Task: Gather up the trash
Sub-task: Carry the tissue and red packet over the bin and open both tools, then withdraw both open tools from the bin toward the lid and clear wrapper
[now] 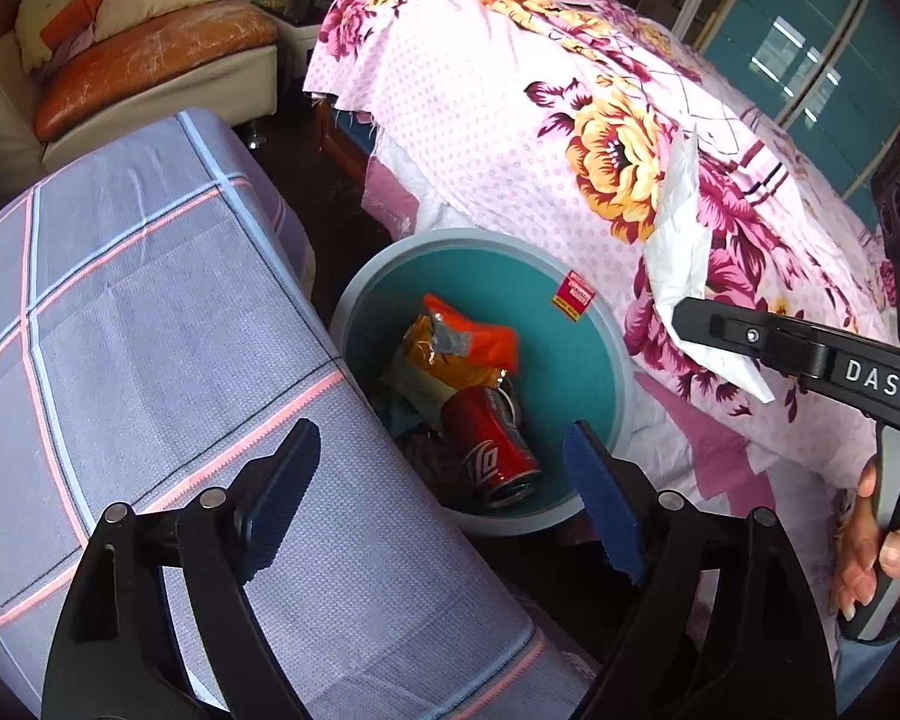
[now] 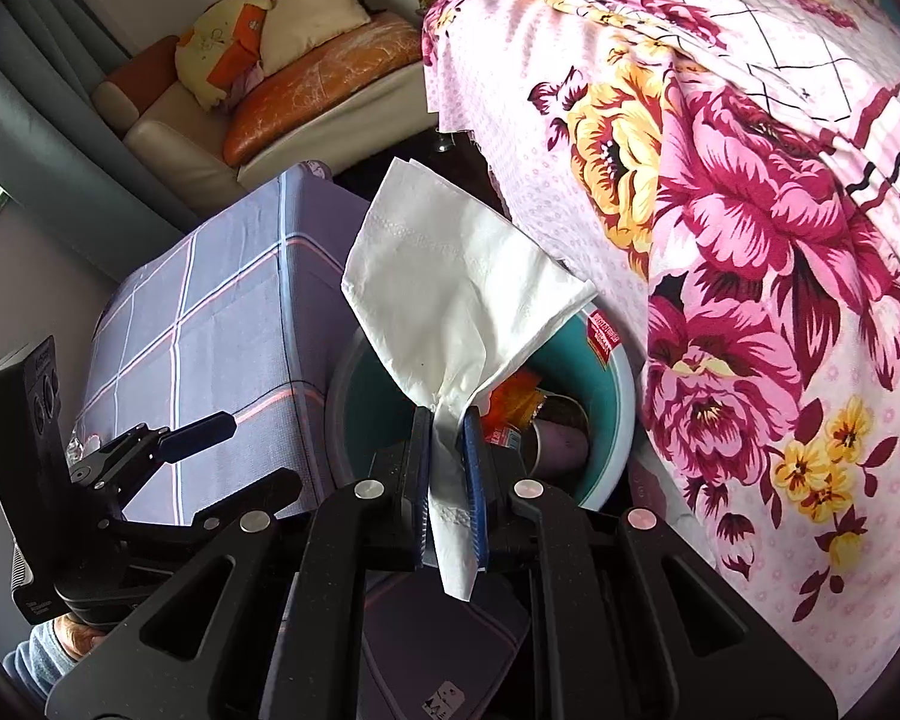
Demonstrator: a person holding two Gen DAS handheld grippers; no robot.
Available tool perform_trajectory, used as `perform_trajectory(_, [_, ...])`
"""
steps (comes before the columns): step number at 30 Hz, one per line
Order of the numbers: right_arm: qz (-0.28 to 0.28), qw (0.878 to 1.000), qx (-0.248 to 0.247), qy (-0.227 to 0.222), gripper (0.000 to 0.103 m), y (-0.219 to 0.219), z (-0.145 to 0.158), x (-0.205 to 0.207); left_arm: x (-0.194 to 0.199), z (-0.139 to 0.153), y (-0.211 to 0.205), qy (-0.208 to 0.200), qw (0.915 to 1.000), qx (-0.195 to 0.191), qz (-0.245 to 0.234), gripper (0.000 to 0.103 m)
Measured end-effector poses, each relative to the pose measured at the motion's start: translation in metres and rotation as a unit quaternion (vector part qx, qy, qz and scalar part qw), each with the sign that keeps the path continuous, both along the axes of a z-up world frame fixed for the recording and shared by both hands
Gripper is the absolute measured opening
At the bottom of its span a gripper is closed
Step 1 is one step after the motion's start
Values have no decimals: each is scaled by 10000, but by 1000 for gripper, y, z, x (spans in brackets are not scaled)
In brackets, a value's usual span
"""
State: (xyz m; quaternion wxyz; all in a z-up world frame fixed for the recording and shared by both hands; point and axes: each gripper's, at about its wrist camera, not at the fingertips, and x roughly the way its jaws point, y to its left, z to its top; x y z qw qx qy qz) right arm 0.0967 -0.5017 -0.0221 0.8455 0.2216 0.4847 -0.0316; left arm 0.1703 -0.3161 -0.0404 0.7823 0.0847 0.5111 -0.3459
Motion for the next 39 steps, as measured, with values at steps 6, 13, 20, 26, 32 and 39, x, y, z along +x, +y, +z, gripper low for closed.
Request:
perform_trajectory(6, [33, 10000, 29, 89, 12, 5, -7, 8, -5, 1, 12, -40, 10000, 26, 54, 93])
perform_trajectory(13, [78, 9998, -4, 206, 31, 13, -15, 23, -5, 3, 31, -55, 9998, -61, 162, 93])
perform_trajectory(20, [85, 9996, -125, 249, 62, 20, -17, 31, -2, 3, 46, -33, 9995, -142, 275, 93])
perform_trajectory(26, [-30, 9991, -154, 383, 78, 22, -17, 30, -1, 1, 57, 49, 9993, -218, 315, 93])
perform_trajectory(32, [-65, 9983, -309, 488, 81, 32, -9, 25, -4, 4, 74, 61, 9988, -305, 382, 93])
perform_trajectory(39, [165, 9975, -376, 569, 83, 68, 4, 27, -8, 14, 115, -15, 9971, -436, 627, 93])
